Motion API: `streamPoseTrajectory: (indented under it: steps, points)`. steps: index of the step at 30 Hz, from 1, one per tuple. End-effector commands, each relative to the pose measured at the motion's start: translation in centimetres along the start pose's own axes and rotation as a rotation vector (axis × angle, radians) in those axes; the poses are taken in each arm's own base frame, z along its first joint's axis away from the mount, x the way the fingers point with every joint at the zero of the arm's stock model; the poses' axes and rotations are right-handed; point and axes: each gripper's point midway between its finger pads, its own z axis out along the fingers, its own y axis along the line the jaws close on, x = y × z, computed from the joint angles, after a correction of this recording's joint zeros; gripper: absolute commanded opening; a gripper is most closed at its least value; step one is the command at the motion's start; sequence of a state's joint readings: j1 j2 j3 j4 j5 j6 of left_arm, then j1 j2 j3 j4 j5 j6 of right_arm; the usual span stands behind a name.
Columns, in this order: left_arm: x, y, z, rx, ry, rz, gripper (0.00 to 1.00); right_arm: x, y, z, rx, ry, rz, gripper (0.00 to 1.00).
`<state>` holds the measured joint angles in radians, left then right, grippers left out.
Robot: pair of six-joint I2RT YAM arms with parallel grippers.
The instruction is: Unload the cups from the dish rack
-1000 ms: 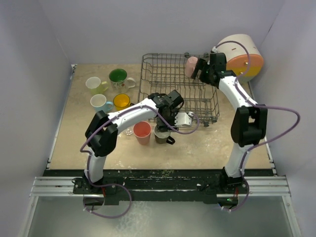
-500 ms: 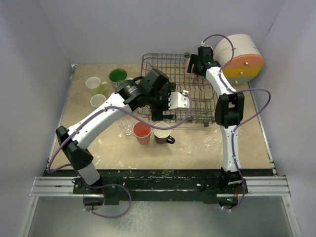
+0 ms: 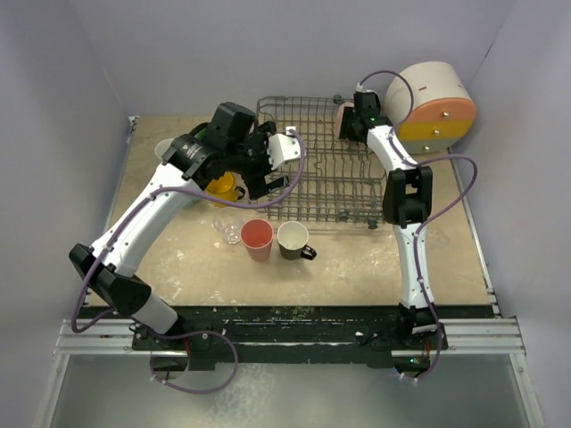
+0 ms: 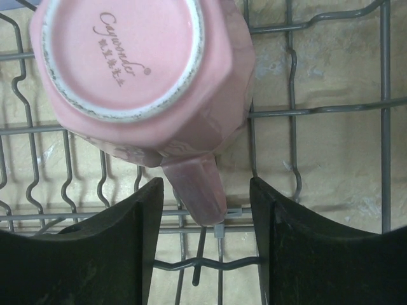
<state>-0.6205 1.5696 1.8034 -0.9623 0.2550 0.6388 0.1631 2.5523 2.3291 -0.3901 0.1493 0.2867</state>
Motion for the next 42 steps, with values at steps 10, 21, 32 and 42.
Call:
streamPoseTrajectory:
  steps: [10,21,32,42]
  points:
    - [-1.8,-1.5,-2.1,0.014,-0.113,-0.003,0.99,-5.0,1.8,-1.1,-0.047,-0.145,-0.004,0.31]
    - [-1.3,-2.4,-1.4,0.05,-0.116,-0.004,0.99,-8.2,2.3,-3.9,-0.058,-0.223,-0.025,0.1]
    - [1.8,-4.3,-0.8,0.062,-0.064,-0.031,0.99,-13.9,5.1,-10.6,-0.092,-0.388,-0.083,0.02]
    - [1.7,-4.4,-2.1,-0.027,-0.162,-0.044,0.99,-14.8,9.0,-18.7,-0.174,-0.416,-0.086,0.0]
